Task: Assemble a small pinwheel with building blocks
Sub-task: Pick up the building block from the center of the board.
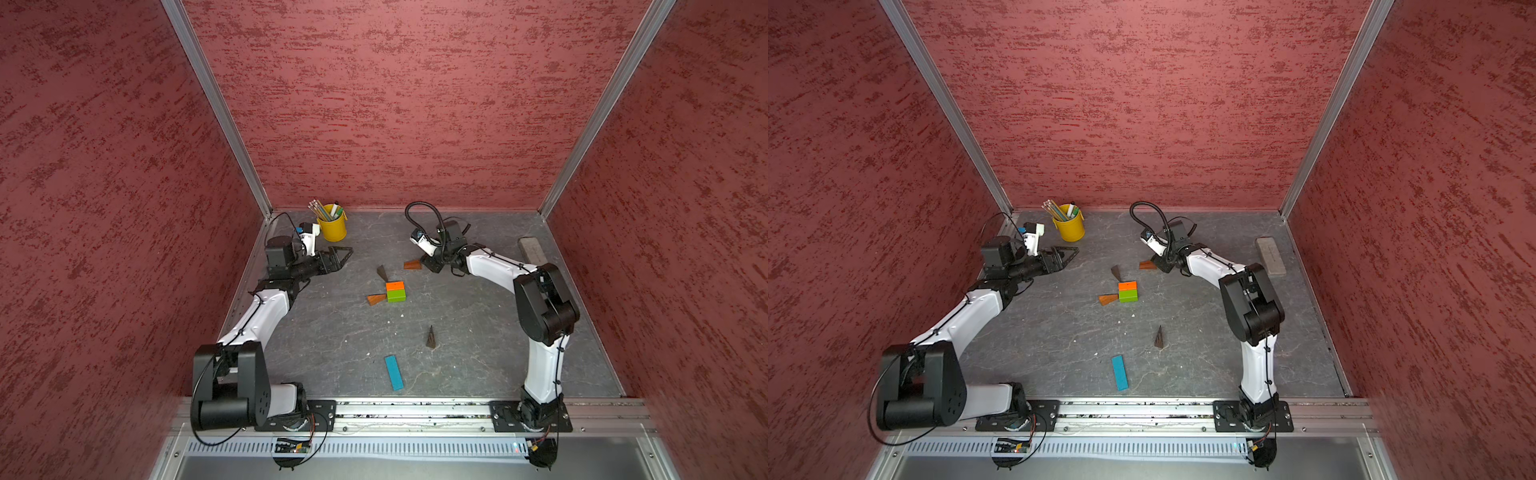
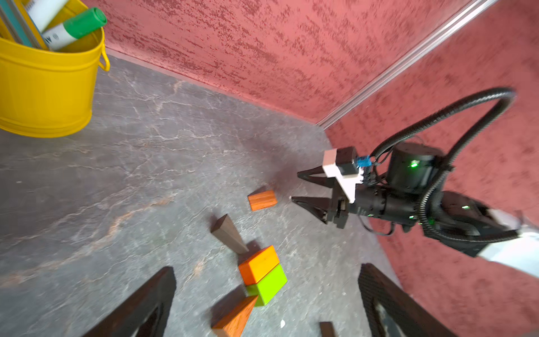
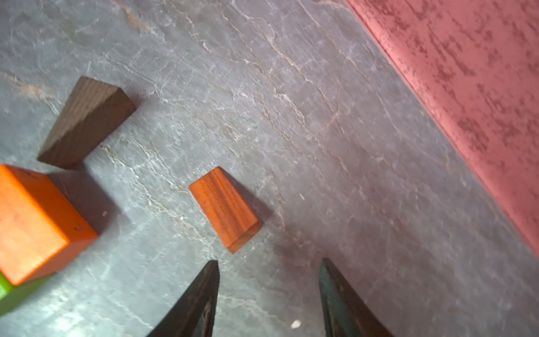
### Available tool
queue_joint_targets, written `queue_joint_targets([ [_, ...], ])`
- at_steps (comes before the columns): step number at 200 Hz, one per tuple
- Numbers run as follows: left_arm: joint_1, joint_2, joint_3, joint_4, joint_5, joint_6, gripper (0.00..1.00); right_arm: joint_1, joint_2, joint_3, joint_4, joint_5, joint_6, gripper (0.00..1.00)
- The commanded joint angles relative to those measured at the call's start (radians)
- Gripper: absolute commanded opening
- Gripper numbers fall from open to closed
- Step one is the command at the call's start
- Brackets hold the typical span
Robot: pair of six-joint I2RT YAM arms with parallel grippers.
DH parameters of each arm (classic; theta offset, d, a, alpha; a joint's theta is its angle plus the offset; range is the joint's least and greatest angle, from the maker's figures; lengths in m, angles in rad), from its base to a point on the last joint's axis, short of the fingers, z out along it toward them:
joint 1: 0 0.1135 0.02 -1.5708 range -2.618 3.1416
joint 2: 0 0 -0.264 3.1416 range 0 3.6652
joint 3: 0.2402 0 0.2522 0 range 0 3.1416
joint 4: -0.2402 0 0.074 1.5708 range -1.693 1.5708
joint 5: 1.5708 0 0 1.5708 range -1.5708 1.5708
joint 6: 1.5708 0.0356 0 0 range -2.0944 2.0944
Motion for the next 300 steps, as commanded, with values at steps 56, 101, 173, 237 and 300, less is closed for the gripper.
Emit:
queue_joint_targets([
  [56,0.022,0.028,0.003,0.168,0.133,-0.142,1.0,-0.018,0.103,0.081,-0.102,-0.18,-0.219,0.61],
  [101,-0.012,-0.024,0.03,0.054,0.101,-0.038,1.0,-0.018,0.13,0.093,-0.088,-0.158,-0.213,0.63],
  [173,-0.028,-0.042,0.031,0.062,0.091,-0.036,1.0,-0.017,0.207,0.164,-0.121,-0.104,-0.229,0.63],
  [237,-0.025,-0.052,0.038,0.011,0.058,0.002,1.0,-0.017,0.245,0.215,-0.187,-0.144,-0.248,0.54],
  [300,-0.021,-0.04,0.041,0.016,0.062,-0.011,1.0,-0.016,0.321,0.352,-0.363,-0.233,-0.328,0.36],
])
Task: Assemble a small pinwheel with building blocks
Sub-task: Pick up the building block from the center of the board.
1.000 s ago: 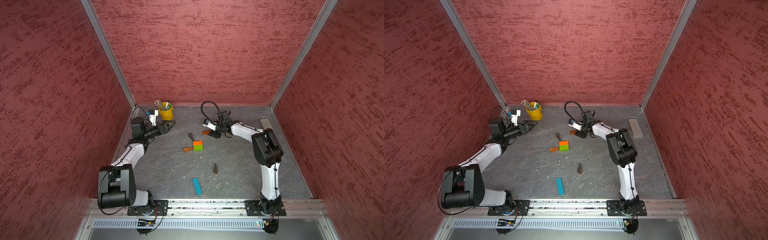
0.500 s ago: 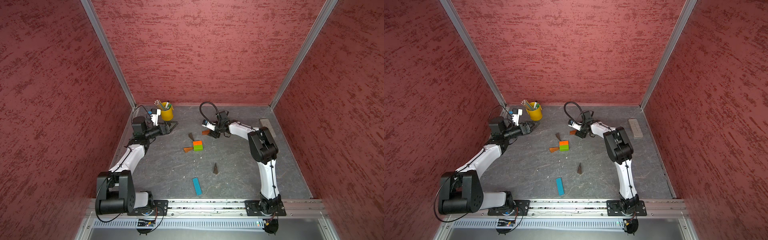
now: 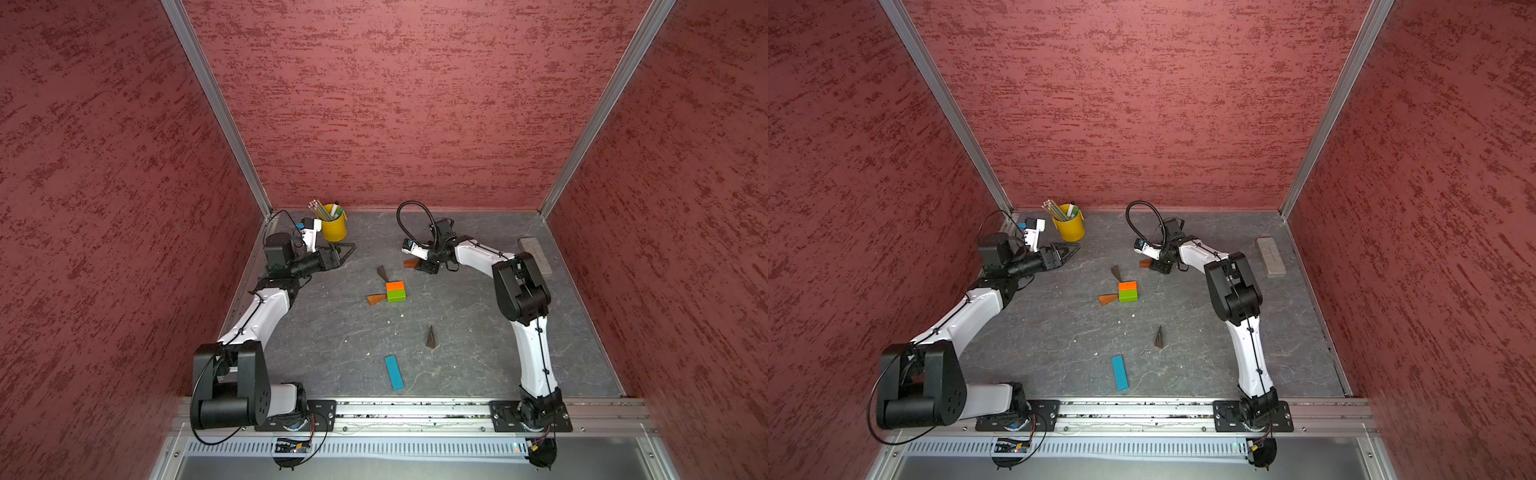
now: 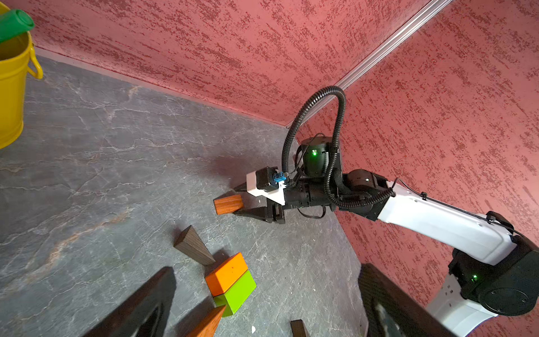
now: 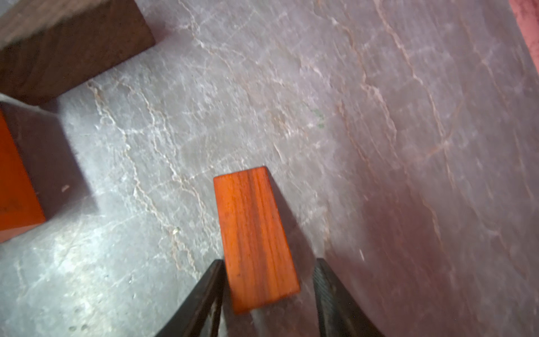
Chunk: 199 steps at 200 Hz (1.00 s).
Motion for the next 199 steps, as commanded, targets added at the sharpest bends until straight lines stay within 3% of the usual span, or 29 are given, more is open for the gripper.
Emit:
queue_joint_targets([
  [1,0.003,-0.004,0.024,-0.001,-0.005,0.011,1.0,0.001,0.056,0.075,-0.141,-0.073,-0.059,0.36],
  [53,0.0,0.053,0.124,-0.097,-0.022,-0.03,0.98,0.002,0.013,0.03,-0.099,-0.097,-0.07,0.2],
  [82,-0.021,0.101,0.206,-0.24,-0.033,0.045,0.88,0.002,-0.145,-0.136,0.128,-0.073,-0.028,0.14],
  [108,-0.047,0.098,0.228,-0.328,-0.05,0.155,0.82,0.018,-0.316,-0.316,0.375,0.039,-0.01,0.14],
  [129,-0.073,0.069,0.181,-0.194,0.037,0.163,0.76,0.043,-0.442,-0.424,0.485,0.098,-0.045,0.15],
  [147,-0.105,0.061,0.122,0.007,0.102,0.125,0.51,0.064,-0.555,-0.544,0.601,0.082,-0.128,0.14],
  [173,-0.168,0.083,0.08,0.195,0.108,0.075,0.32,0.084,-0.661,-0.652,0.702,0.04,-0.154,0.14],
  [199,-0.264,0.051,0.041,0.316,0.041,0.148,0.28,0.112,-0.719,-0.693,0.714,0.023,-0.148,0.15],
])
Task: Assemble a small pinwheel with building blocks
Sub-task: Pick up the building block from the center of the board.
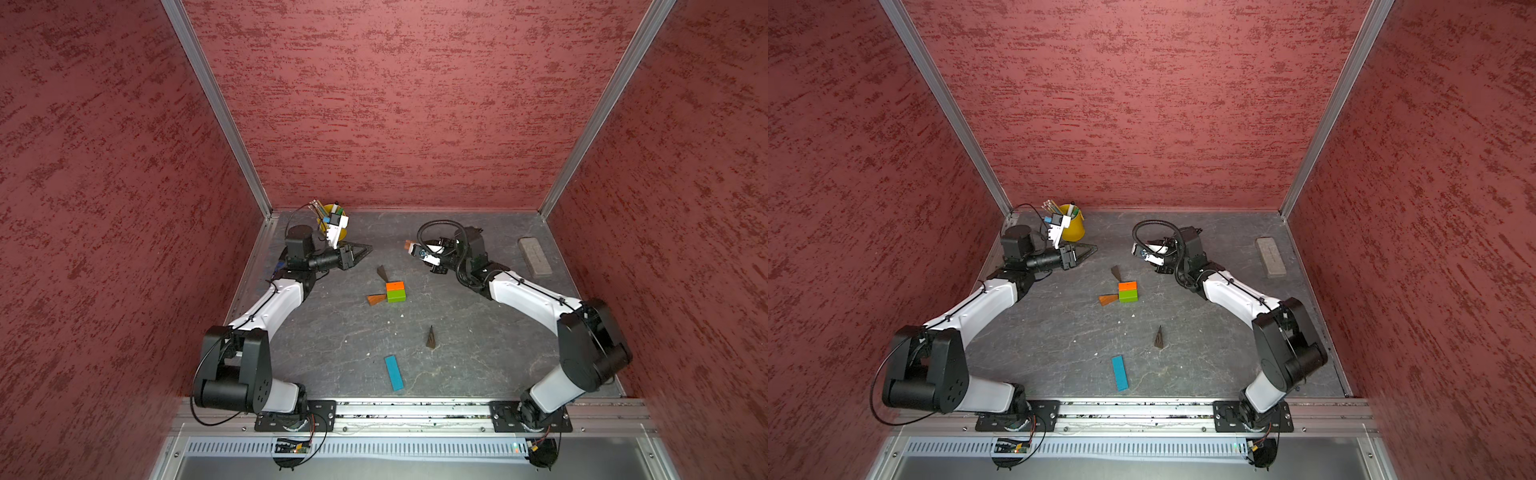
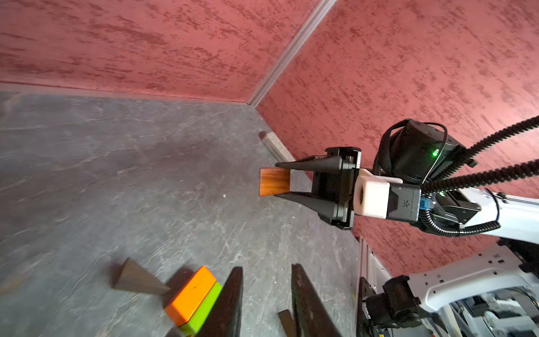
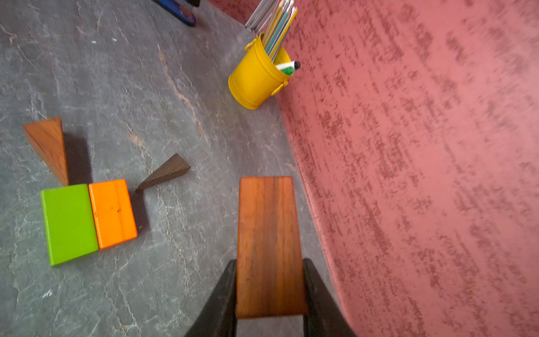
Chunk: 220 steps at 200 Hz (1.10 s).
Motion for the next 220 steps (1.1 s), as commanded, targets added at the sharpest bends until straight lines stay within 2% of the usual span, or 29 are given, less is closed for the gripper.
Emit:
queue_joint_targets([
  [1,-0.077,-0.036,-0.031,0.212,-0.035,0.063,0.27,0.02,-0.039,-0.041,0.091,-0.024,-0.032,0.15],
  [17,-0.11,-0.049,-0.032,0.198,-0.104,0.119,0.14,0.035,-0.064,-0.056,0.093,-0.028,-0.033,0.15],
  [40,-0.112,-0.015,-0.009,0.202,-0.08,0.089,0.04,0.053,-0.087,-0.072,0.093,-0.031,-0.042,0.15],
  [58,-0.126,0.0,0.0,0.218,-0.076,0.073,0.05,0.065,-0.1,-0.077,0.093,-0.041,-0.043,0.15],
  [77,-0.142,0.018,0.036,0.106,-0.076,0.103,0.06,0.076,-0.113,-0.084,0.101,-0.041,-0.046,0.15],
  [102,-0.161,0.059,0.068,0.069,-0.016,0.09,0.08,0.09,-0.108,-0.079,0.094,-0.026,-0.069,0.15],
  [126,-0.175,0.079,0.092,-0.01,-0.023,0.122,0.08,0.097,-0.109,-0.079,0.099,-0.023,-0.08,0.15],
  [159,-0.173,0.081,0.086,-0.024,-0.034,0.128,0.1,0.107,-0.126,-0.084,0.099,-0.011,-0.09,0.15],
  [220,-0.184,0.124,0.099,-0.014,0.063,0.113,0.09,0.117,-0.127,-0.085,0.107,-0.02,-0.097,0.15],
])
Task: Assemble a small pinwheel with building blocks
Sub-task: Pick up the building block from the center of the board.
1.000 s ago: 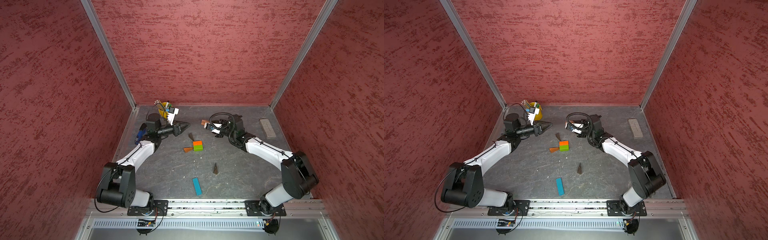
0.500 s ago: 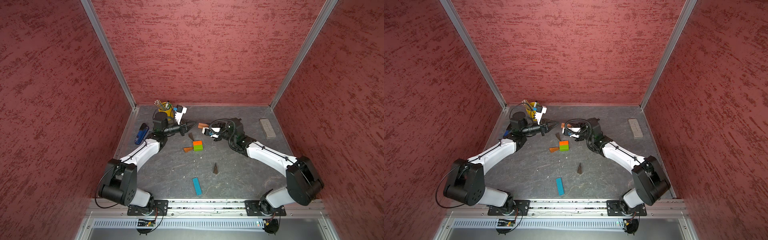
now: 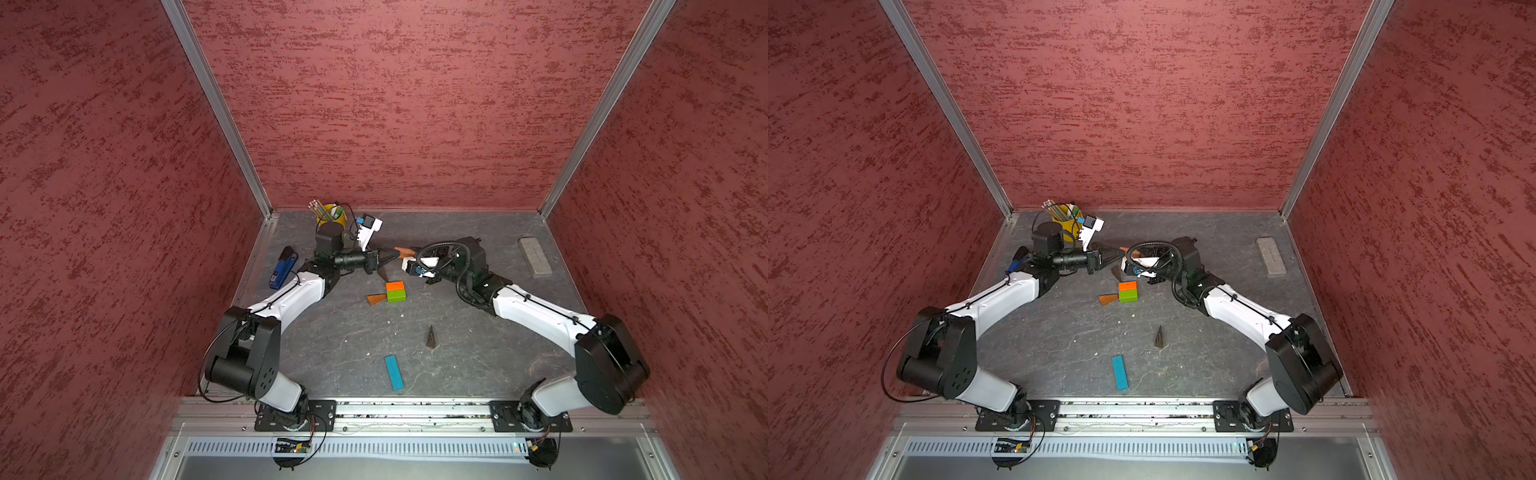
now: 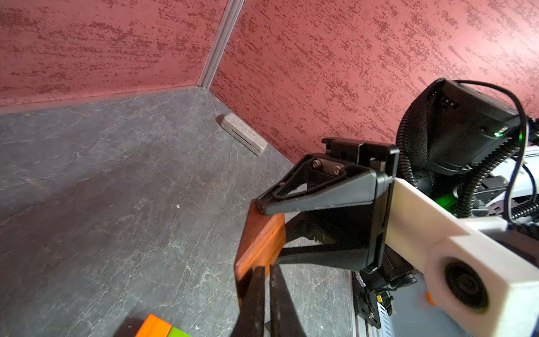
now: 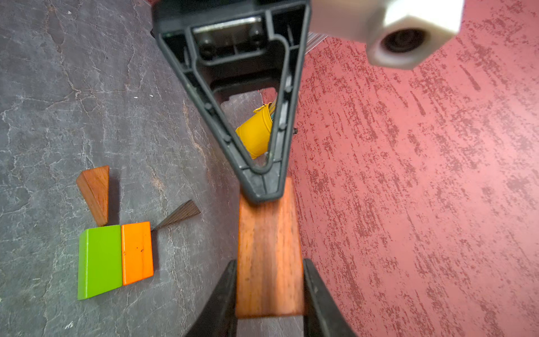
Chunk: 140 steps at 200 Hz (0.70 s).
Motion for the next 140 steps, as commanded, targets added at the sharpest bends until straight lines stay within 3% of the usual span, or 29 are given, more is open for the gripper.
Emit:
queue_joint_targets([
  [1,-0.011,0.013,0.007,0.008,0.046,0.005,0.09,0.012,-0.022,-0.003,0.037,-0.006,-0.024,0.15],
  [84,-0.015,0.039,0.034,0.018,0.102,-0.018,0.0,0.043,-0.01,0.008,0.045,-0.006,-0.027,0.15],
  [140,-0.03,0.058,0.093,-0.174,0.158,0.048,0.0,0.046,-0.02,0.002,0.053,0.013,-0.023,0.16],
])
